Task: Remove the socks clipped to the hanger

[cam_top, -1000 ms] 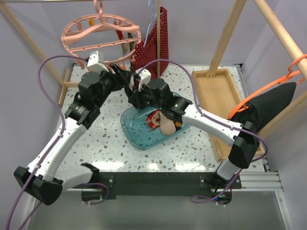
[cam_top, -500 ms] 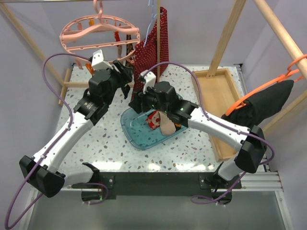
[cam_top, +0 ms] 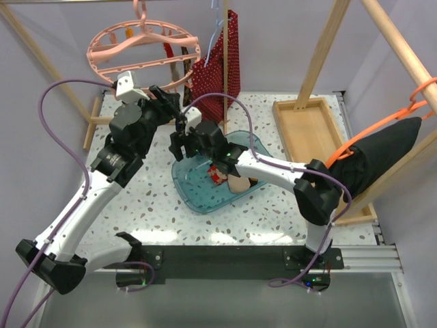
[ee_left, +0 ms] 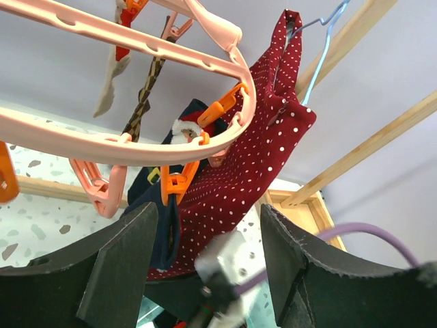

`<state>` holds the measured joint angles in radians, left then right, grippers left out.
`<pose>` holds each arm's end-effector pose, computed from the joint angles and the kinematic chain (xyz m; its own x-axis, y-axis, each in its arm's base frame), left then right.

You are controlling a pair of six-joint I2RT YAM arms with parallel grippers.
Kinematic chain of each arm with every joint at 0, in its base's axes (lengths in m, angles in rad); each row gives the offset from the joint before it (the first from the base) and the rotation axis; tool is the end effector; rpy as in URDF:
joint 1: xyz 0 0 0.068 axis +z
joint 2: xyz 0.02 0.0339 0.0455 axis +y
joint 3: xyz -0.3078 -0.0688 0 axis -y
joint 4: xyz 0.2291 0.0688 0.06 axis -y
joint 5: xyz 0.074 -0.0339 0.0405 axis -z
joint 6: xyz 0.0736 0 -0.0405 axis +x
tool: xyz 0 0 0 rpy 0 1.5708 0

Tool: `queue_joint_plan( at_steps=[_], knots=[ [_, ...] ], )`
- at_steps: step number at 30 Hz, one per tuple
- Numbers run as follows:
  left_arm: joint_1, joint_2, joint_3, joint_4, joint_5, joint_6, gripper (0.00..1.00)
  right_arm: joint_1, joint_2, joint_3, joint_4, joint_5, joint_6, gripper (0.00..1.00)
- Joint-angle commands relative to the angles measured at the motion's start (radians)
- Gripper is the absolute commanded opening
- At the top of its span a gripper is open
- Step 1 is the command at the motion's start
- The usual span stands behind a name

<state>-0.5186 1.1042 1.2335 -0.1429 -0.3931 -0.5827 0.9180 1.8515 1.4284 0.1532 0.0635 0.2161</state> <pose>0.2250 -0.0959 0.4755 -0.0788 -0.5403 -0.8378 0.0980 0.8321 -0.5459 0.2958 0.3792 0.3306 -0.3202 -0.0665 -0.9450 -0.7033 0.6850 0.1901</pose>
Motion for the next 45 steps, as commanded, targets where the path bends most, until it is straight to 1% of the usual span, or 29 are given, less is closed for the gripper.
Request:
queue_joint_plan(
  at_steps=[1,2,5,6,10,13,15,16,17,19,20,21,22,27,30,34,38,45],
  knots=[
    [-0.004,-0.026,0.024,0.023,0.01,0.004,0.66,0.002,0.041,0.096,0.12,0.126,0.006,0.71],
    [-0.003,-0.029,0.024,0.022,0.005,0.003,0.66,0.001,0.061,0.099,0.127,0.172,0.006,0.66],
    [-0.003,-0.047,0.024,0.012,-0.006,0.007,0.66,0.001,0.084,0.101,0.166,0.231,0.012,0.59],
    [-0.003,-0.059,0.024,0.009,-0.009,0.009,0.66,0.001,0.086,0.089,0.181,0.257,0.012,0.58],
    [-0.003,-0.092,0.009,0.012,-0.007,0.003,0.66,0.001,0.098,0.069,0.275,0.251,-0.029,0.54],
    [-0.004,-0.113,-0.011,0.026,0.005,-0.005,0.65,0.001,0.1,0.055,0.331,0.278,-0.053,0.5],
    [-0.003,-0.116,-0.016,0.025,0.011,-0.005,0.65,0.001,0.109,0.079,0.327,0.297,-0.064,0.42],
    [-0.004,-0.116,-0.012,0.022,0.011,-0.002,0.65,0.001,0.117,0.084,0.318,0.312,-0.075,0.36],
    [-0.003,-0.116,-0.011,0.017,0.014,-0.002,0.65,0.001,0.117,0.086,0.321,0.32,-0.08,0.26],
    [-0.003,-0.119,-0.008,0.006,0.016,-0.002,0.65,0.001,0.112,0.075,0.33,0.332,-0.089,0.15],
    [-0.004,-0.121,-0.008,0.005,0.02,0.0,0.65,0.002,0.107,0.072,0.33,0.337,-0.092,0.06],
    [-0.004,-0.128,-0.009,0.002,0.023,0.0,0.65,0.002,0.104,0.069,0.327,0.335,-0.095,0.02],
    [-0.004,-0.13,-0.014,0.002,0.029,0.003,0.64,0.004,0.095,0.07,0.301,0.334,-0.098,0.0],
    [-0.003,-0.124,-0.016,-0.021,0.054,0.015,0.66,0.05,-0.003,0.04,0.23,0.319,-0.135,0.0],
    [-0.003,-0.107,-0.016,-0.032,0.063,0.023,0.69,0.062,-0.046,0.055,0.12,0.291,-0.115,0.0],
    [-0.003,-0.086,-0.006,-0.041,0.063,0.02,0.7,0.074,-0.11,0.027,0.062,0.262,-0.095,0.0],
    [-0.004,-0.057,-0.009,-0.021,0.01,0.015,0.7,0.076,-0.155,0.006,0.058,0.225,-0.078,0.0],
    [-0.003,0.016,0.041,-0.001,0.026,-0.028,0.69,0.078,-0.19,-0.008,0.066,0.174,-0.073,0.0]
  ],
)
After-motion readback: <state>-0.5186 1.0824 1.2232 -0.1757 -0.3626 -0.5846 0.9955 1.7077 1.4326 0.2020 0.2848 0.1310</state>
